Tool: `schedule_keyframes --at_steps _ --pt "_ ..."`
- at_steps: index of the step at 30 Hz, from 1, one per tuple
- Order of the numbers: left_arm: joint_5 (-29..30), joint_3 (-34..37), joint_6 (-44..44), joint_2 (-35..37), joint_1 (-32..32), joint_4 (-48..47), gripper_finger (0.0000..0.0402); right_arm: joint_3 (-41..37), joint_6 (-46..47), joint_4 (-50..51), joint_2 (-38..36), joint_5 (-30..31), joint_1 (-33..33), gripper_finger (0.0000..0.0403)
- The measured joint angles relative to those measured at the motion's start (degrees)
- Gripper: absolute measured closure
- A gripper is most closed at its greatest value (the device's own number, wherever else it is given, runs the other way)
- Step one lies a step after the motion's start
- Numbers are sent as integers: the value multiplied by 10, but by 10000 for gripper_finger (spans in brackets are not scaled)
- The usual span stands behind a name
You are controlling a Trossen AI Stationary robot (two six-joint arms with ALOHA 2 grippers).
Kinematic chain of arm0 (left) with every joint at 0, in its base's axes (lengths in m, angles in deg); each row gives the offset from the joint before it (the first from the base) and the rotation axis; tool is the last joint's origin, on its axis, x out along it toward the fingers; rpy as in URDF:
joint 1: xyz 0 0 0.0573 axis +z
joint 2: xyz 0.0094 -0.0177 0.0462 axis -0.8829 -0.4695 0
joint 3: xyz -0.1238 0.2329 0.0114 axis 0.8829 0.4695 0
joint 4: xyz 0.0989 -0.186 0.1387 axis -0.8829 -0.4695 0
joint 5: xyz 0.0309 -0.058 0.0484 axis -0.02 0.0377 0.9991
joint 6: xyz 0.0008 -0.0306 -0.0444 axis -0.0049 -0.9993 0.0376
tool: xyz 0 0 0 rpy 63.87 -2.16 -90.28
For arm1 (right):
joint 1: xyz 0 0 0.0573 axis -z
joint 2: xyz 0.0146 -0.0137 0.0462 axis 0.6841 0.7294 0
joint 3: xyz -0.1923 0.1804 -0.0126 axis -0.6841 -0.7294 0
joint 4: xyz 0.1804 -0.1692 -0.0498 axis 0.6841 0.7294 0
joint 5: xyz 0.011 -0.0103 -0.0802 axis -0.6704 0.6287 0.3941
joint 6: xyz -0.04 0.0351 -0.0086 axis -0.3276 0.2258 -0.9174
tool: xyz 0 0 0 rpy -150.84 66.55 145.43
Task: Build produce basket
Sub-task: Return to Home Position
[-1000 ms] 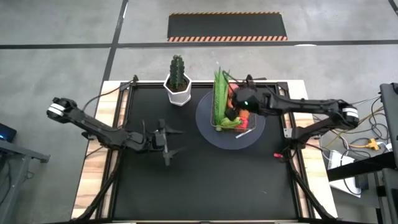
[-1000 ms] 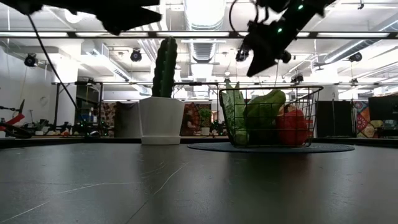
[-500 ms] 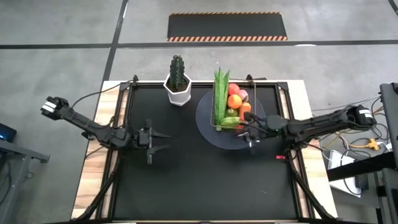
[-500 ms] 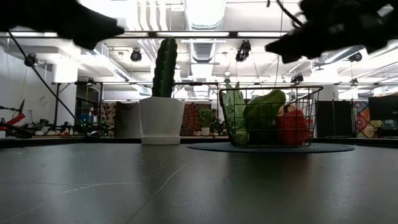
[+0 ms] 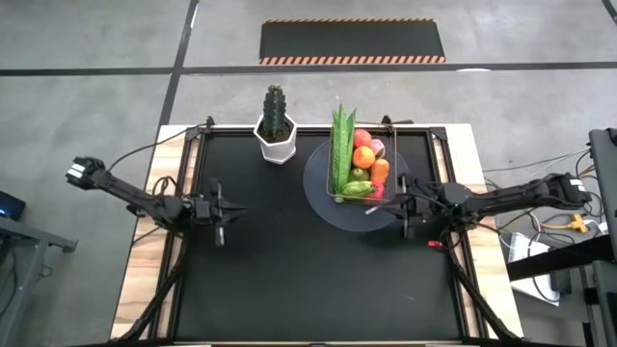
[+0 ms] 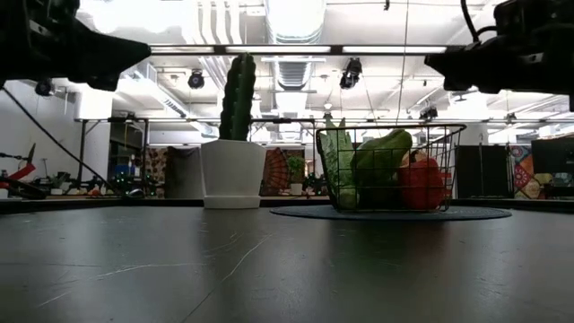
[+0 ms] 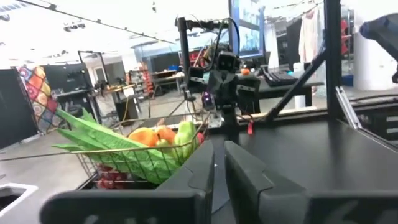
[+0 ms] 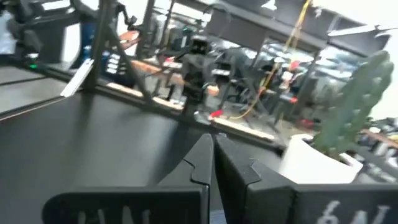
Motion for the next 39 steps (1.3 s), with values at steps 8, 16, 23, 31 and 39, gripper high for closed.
schedule_keyframes --at_steps 8,16,23,31,39 --pt "19 0 -29 131 0 -151 401 0 -15 101 -114 3 13 394" --pt "19 1 -9 207 0 -207 401 0 -20 177 -234 2 13 394" --pt "24 1 16 217 0 -217 402 0 -17 178 -343 -11 13 394" --pt "33 1 15 201 0 -217 402 5 131 155 -334 218 13 394" --pt "33 2 14 180 0 -217 402 5 103 173 -313 317 13 394"
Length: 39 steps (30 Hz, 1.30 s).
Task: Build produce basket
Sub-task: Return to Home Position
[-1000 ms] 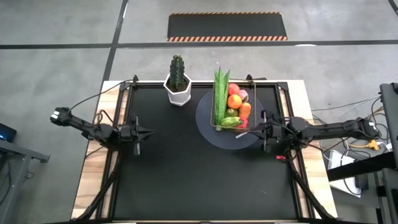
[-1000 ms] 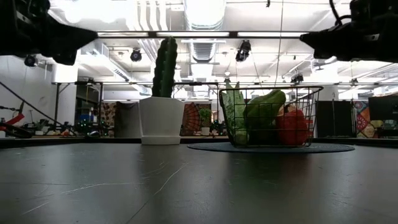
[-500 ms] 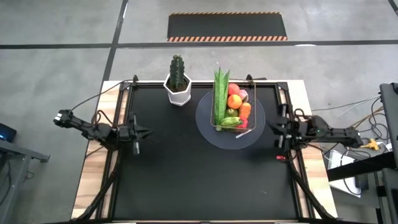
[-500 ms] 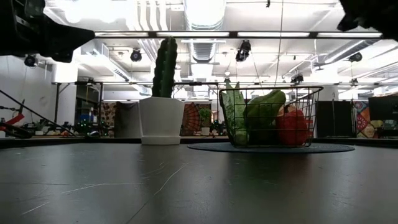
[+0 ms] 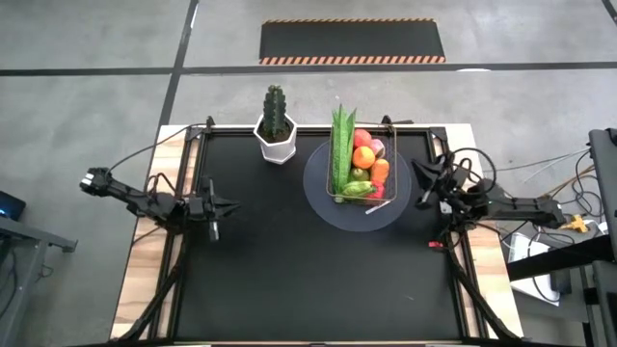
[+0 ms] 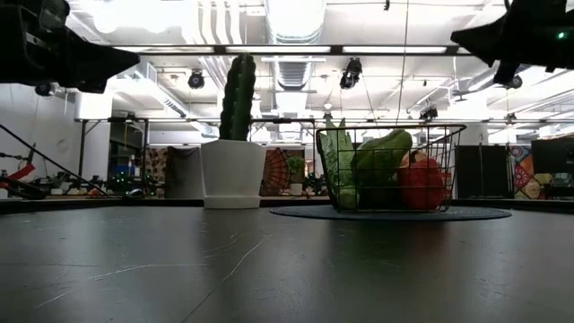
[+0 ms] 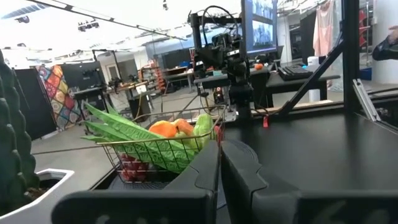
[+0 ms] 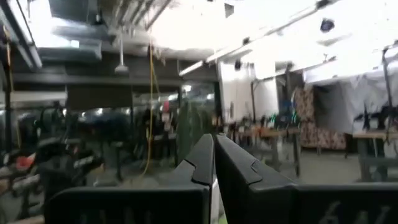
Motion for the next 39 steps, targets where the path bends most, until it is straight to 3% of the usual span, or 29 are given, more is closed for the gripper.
schedule_keyframes --at_steps 5,13,20,39 --pt "0 0 0 -12 0 1 402 -6 -8 116 -39 -33 4 394" --pt "-1 0 0 -29 0 0 401 -6 -61 215 -39 -200 15 394" --pt "-1 0 0 -42 0 0 401 -6 -136 268 -40 -210 29 394" --pt "-1 0 0 -78 0 0 401 -6 -100 269 -23 -206 58 394"
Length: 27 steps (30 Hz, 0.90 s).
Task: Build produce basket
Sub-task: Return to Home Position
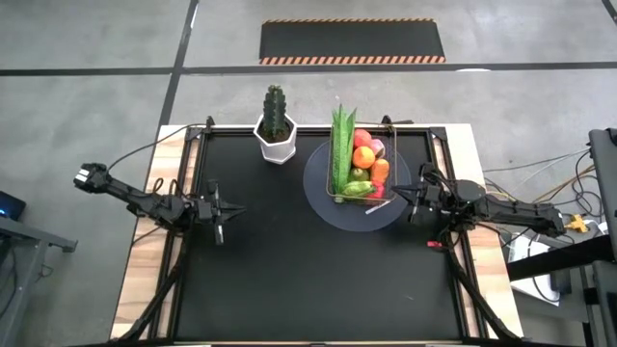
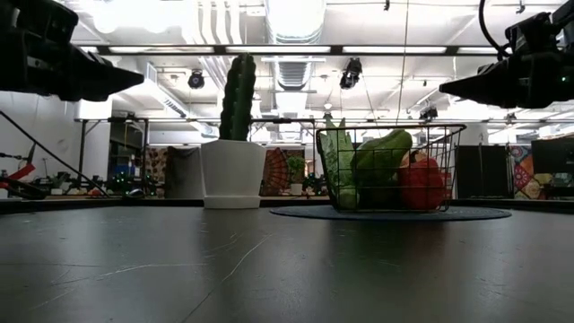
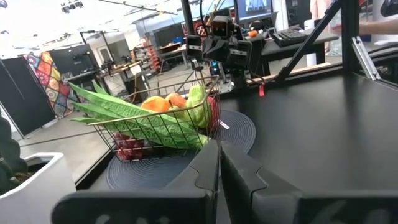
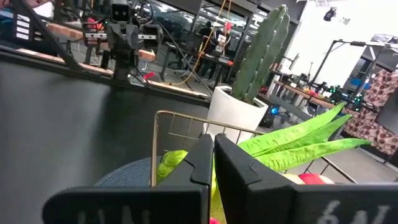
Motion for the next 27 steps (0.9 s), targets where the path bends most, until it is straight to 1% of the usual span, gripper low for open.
schedule_keyframes --at_steps 27 --pt "0 0 0 -40 0 0 402 0 0 0 0 0 0 394"
